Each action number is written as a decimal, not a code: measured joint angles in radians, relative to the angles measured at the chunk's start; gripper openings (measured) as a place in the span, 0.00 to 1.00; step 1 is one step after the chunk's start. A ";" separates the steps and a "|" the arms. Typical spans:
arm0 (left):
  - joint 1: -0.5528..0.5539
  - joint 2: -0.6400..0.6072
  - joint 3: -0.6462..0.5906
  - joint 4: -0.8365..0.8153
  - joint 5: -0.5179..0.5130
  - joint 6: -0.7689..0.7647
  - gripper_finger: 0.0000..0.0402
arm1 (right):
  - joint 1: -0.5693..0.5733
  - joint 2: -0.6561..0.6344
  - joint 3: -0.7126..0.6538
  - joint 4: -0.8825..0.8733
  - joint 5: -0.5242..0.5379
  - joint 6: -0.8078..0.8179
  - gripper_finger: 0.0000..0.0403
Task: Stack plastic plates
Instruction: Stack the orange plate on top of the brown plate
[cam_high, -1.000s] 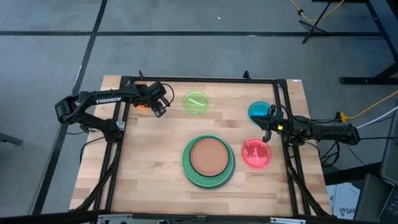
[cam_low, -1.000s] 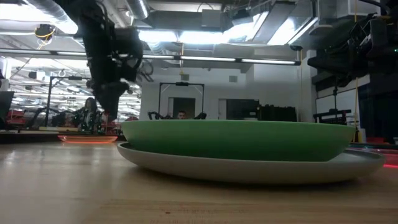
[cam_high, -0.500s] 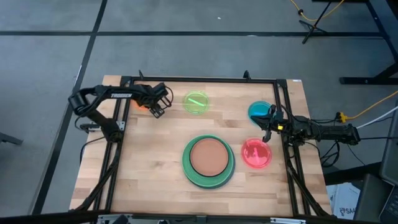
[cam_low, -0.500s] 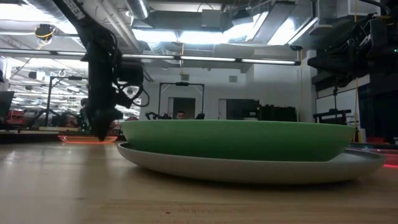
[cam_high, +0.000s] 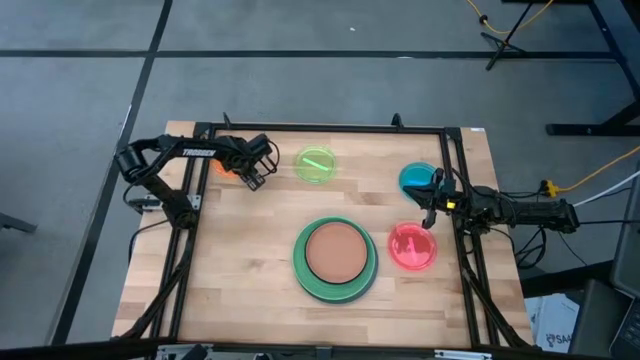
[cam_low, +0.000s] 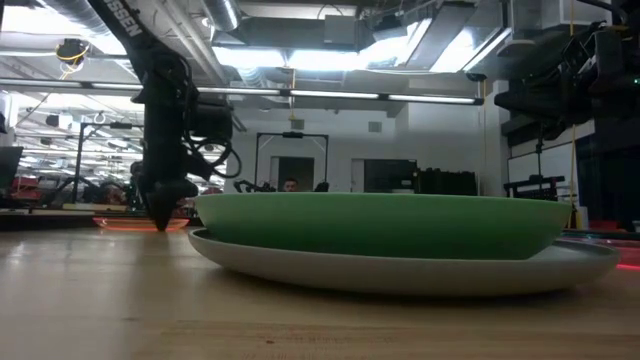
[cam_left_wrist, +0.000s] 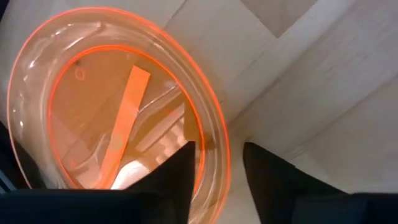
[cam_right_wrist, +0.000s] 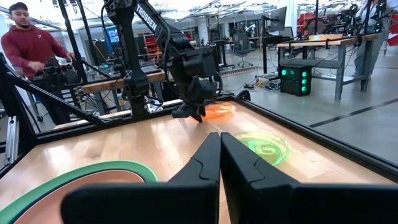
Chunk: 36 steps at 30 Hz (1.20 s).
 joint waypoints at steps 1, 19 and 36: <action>-0.005 0.001 -0.001 0.001 -0.002 0.000 0.29 | 0.000 0.000 0.000 0.000 0.000 0.000 0.01; -0.213 0.004 0.032 -0.049 -0.087 -0.080 0.01 | 0.000 0.000 0.000 0.000 -0.001 0.030 0.01; -0.611 0.003 0.328 -0.210 -0.121 -0.228 0.01 | 0.000 0.000 0.000 0.000 0.000 0.027 0.01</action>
